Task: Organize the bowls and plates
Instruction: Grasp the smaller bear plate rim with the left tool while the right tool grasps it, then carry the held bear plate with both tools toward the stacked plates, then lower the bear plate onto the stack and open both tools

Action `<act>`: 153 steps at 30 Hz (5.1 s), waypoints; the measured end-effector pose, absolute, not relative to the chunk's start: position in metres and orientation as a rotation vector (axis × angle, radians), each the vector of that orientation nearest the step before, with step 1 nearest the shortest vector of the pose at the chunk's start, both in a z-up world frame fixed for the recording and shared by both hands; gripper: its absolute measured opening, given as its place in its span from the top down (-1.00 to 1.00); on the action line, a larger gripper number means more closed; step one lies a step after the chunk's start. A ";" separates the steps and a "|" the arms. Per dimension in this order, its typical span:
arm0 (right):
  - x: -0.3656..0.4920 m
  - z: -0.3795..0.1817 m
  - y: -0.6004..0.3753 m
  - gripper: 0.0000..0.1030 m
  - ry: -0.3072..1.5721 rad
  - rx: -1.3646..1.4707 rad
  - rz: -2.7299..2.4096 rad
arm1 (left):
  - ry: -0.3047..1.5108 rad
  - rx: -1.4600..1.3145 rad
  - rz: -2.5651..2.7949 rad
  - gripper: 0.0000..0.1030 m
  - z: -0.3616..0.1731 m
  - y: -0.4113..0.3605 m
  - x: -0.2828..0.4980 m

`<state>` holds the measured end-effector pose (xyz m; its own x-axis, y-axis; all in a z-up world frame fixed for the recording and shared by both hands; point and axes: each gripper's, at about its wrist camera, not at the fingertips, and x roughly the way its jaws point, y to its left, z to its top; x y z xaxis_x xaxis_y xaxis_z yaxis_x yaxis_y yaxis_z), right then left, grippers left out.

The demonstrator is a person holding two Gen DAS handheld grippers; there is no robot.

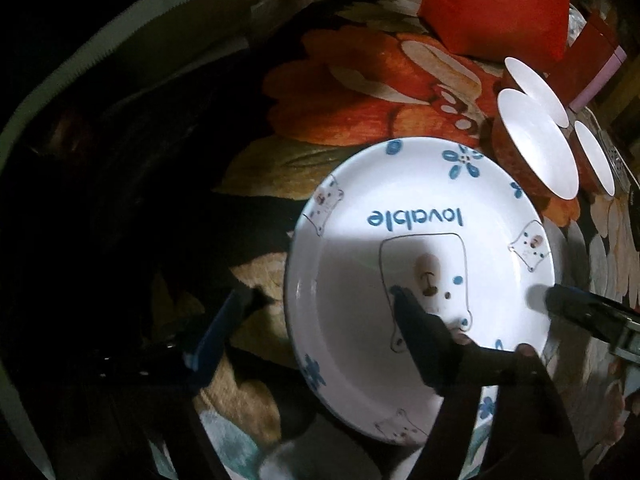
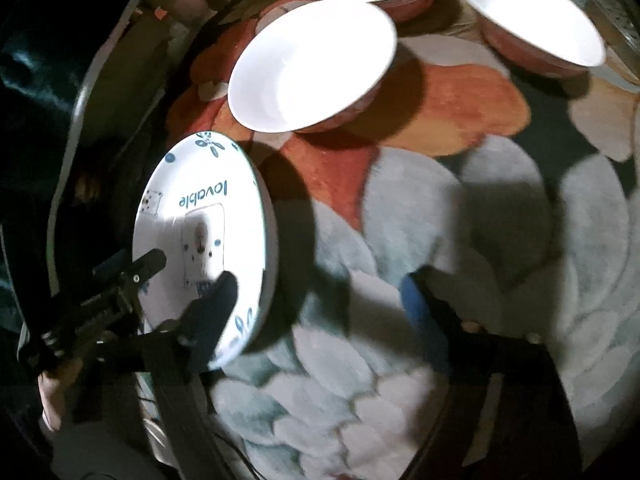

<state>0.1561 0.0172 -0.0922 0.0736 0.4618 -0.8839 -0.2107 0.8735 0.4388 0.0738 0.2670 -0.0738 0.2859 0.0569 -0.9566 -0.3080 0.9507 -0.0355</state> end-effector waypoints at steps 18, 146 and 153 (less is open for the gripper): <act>0.144 -0.098 0.040 0.65 1.426 0.095 0.599 | 1.284 -0.231 0.116 0.46 -0.081 0.257 0.082; 0.003 -0.060 -0.502 0.44 1.263 0.590 -0.240 | 1.255 0.249 -0.683 -0.81 -0.026 -0.336 0.065; 0.005 -0.054 -0.494 -0.35 1.225 0.639 -0.190 | 1.237 0.188 -0.627 -0.98 -0.019 -0.323 0.070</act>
<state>0.0054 -0.4943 -0.0538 0.3486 0.1978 -0.9162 0.4658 0.8116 0.3525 0.0701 -0.3228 -0.0187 0.1855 -0.3430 -0.9208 0.5401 0.8185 -0.1960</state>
